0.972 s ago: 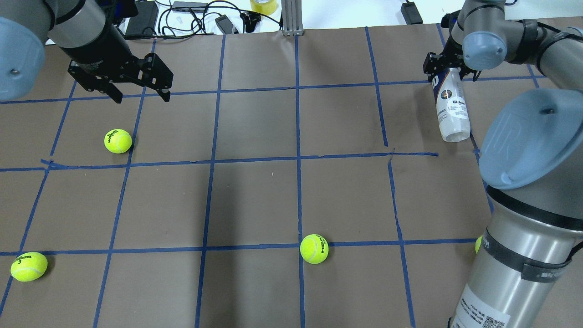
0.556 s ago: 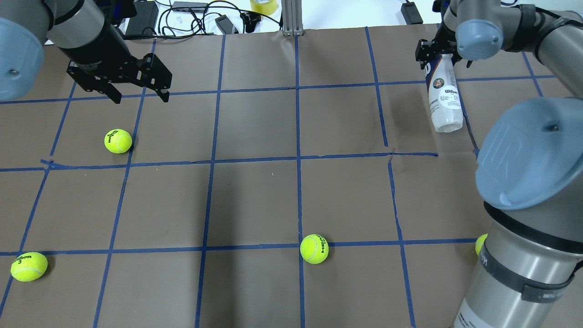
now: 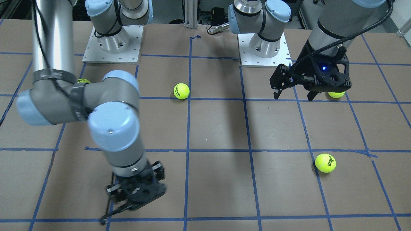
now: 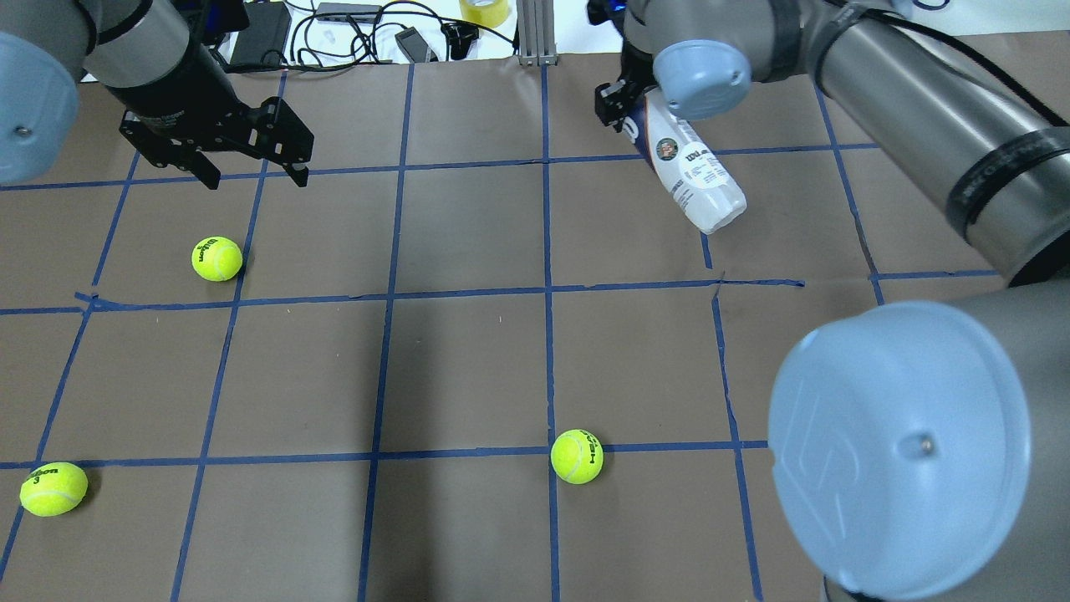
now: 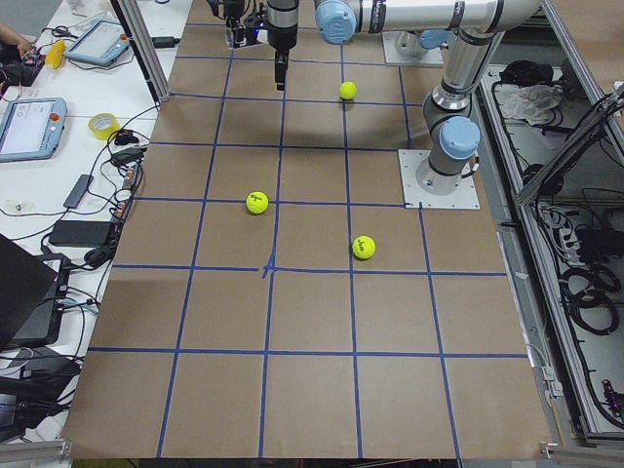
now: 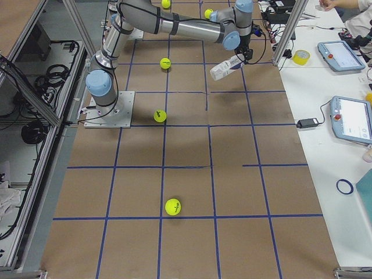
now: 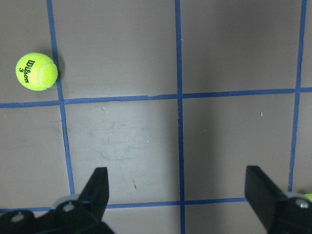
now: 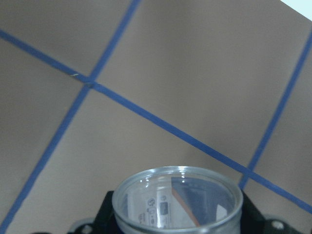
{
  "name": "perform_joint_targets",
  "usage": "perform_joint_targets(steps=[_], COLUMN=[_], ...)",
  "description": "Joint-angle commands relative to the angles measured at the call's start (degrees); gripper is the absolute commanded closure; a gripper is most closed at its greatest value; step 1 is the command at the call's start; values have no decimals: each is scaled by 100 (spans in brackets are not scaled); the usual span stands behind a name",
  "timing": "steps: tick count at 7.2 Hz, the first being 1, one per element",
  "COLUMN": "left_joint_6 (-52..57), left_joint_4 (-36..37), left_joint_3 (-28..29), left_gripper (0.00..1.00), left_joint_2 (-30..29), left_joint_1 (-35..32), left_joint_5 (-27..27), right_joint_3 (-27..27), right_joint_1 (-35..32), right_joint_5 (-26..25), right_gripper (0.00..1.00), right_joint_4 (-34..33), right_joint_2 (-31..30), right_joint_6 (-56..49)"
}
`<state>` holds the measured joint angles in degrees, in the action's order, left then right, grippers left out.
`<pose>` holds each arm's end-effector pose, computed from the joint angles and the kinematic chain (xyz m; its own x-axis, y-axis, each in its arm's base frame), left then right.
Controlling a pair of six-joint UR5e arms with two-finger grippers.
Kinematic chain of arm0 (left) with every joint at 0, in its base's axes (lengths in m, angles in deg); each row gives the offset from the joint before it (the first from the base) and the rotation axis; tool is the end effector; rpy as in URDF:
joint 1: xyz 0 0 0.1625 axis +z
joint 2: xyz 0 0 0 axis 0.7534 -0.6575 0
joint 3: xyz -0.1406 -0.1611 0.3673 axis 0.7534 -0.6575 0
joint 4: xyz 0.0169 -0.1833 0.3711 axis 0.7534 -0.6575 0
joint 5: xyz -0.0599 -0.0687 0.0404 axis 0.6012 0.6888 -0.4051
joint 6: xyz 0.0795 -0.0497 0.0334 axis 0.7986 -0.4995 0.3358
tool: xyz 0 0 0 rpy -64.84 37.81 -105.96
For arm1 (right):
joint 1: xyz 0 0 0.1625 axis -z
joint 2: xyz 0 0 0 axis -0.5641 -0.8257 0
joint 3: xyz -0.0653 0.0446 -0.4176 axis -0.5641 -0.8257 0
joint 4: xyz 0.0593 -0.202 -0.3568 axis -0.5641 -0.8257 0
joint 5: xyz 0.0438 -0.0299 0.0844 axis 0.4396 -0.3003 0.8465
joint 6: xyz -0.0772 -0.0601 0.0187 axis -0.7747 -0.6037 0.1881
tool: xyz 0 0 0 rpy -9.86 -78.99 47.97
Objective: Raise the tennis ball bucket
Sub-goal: 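Carry the tube toward the left gripper and lower it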
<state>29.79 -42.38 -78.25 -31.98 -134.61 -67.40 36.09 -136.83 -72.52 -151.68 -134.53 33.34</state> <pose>-0.0966 -0.5195 0.4849 -0.9995 0.0286 0.0119 0.0278 0.9977 -0.0625 0.2842 -0.6925 0.3269 -0.8040 -0.5785 0.1375 -0.5945 0.7856 -0.1714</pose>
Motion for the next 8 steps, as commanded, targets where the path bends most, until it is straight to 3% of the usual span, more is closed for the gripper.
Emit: perform_joint_targets(steps=[1, 3, 4, 5, 8], left_joint_6=[2, 45, 55, 63, 72], left_joint_4=[1, 1, 1, 9, 18], left_joint_3=[0, 18, 18, 18, 18], left_gripper=[0, 0, 0, 0, 0], left_joint_2=[11, 46, 55, 55, 55], left_joint_1=[2, 29, 29, 29, 64], left_joint_5=[-17, 1, -34, -43, -52], right_joint_3=[0, 18, 53, 105, 719], right_joint_1=[-1059, -1414, -1467, -1450, -1458], right_joint_5=[-39, -118, -161, -153, 83], right_gripper=[66, 69, 70, 71, 70], right_joint_4=[-313, -342, -368, -412, -1421], right_joint_2=[-47, 93, 146, 225, 349], right_joint_6=[-1572, -3347, -3729, -4055, -4234])
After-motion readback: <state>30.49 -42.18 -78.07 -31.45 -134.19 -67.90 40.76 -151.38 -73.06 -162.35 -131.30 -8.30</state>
